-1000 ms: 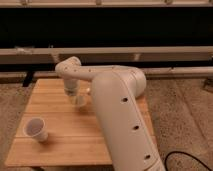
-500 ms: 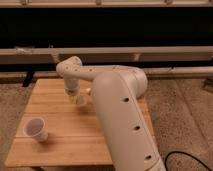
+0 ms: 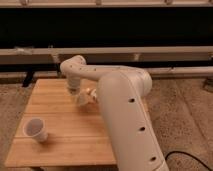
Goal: Wipe the white sponge on the table
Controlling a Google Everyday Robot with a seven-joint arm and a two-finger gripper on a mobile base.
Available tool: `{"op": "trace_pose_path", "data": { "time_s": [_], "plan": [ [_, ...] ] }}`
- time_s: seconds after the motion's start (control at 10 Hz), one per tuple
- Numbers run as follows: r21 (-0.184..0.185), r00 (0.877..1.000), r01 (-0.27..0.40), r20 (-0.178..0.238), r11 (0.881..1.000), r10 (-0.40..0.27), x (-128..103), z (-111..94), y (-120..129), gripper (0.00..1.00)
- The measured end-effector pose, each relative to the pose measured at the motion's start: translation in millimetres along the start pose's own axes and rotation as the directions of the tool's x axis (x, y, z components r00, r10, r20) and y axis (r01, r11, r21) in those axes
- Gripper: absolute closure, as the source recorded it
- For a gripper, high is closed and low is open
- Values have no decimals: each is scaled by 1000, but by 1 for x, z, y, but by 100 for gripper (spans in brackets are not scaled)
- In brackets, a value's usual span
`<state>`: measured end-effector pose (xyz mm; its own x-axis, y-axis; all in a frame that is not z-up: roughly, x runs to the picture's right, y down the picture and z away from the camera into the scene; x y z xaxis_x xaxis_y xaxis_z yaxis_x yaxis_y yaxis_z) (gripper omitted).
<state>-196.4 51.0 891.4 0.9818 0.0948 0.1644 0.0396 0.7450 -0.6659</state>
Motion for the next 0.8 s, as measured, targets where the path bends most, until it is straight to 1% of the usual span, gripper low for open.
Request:
{"op": "trace_pose_path", "data": {
  "time_s": [0.2,0.4,0.5,0.7,0.8],
  "plan": [
    [0,996,71,51,997,-71,-17,7,-6,73],
    [6,988,129,82,992,-129,-25,14,-17,93],
    [3,982,164,97,986,-163,-34,19,-21,99],
    [-6,965,234,123,972,-232,-56,30,-25,100],
    [-18,954,273,135,962,-268,-69,39,-21,100]
  ]
}}
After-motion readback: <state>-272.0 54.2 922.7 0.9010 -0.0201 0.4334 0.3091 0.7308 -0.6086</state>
